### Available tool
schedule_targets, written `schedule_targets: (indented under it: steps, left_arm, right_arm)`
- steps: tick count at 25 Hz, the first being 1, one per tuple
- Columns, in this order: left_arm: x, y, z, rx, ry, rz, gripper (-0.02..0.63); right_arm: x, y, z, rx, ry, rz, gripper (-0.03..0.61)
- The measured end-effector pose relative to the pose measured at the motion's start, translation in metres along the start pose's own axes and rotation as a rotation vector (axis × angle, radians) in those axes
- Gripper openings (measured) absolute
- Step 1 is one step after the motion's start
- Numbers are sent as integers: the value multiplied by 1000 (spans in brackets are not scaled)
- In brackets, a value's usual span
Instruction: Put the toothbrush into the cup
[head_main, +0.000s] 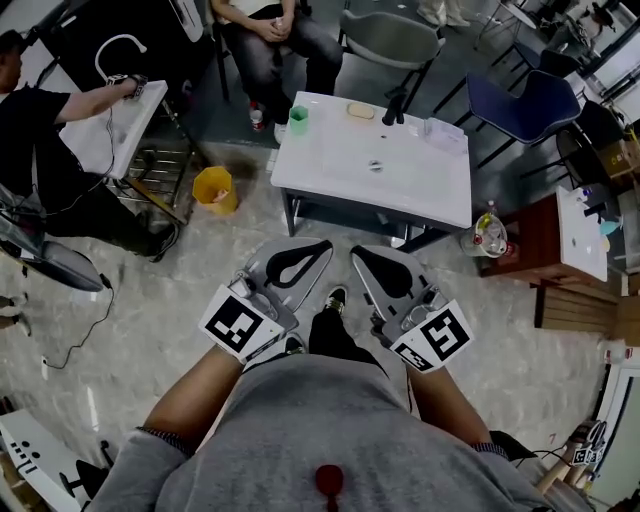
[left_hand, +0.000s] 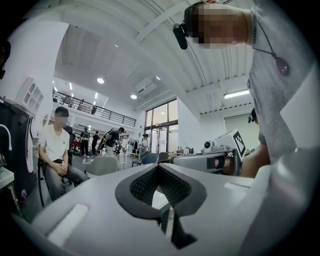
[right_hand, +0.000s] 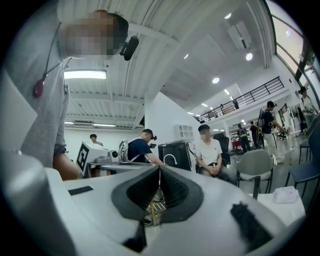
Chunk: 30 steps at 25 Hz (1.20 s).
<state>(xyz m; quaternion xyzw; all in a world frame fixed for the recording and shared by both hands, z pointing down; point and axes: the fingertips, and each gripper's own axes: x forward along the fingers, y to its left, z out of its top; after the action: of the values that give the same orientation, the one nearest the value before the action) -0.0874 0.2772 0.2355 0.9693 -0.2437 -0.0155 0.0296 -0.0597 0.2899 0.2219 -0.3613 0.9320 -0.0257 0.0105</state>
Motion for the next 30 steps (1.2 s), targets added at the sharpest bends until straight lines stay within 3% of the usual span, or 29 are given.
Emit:
schedule_targets:
  steps: [2,22,30]
  left_arm:
    - [13,10,0,23,3,9,8]
    - [150,96,-7,-24,79,75,8]
    - [176,126,-17,-19,85,56,8]
  right_arm:
    - [4,-15,0,-1,-2,14,15]
    - [42,-167,-8,-19,36,98,15]
    - [59,-204,-17,-3,46,76,15]
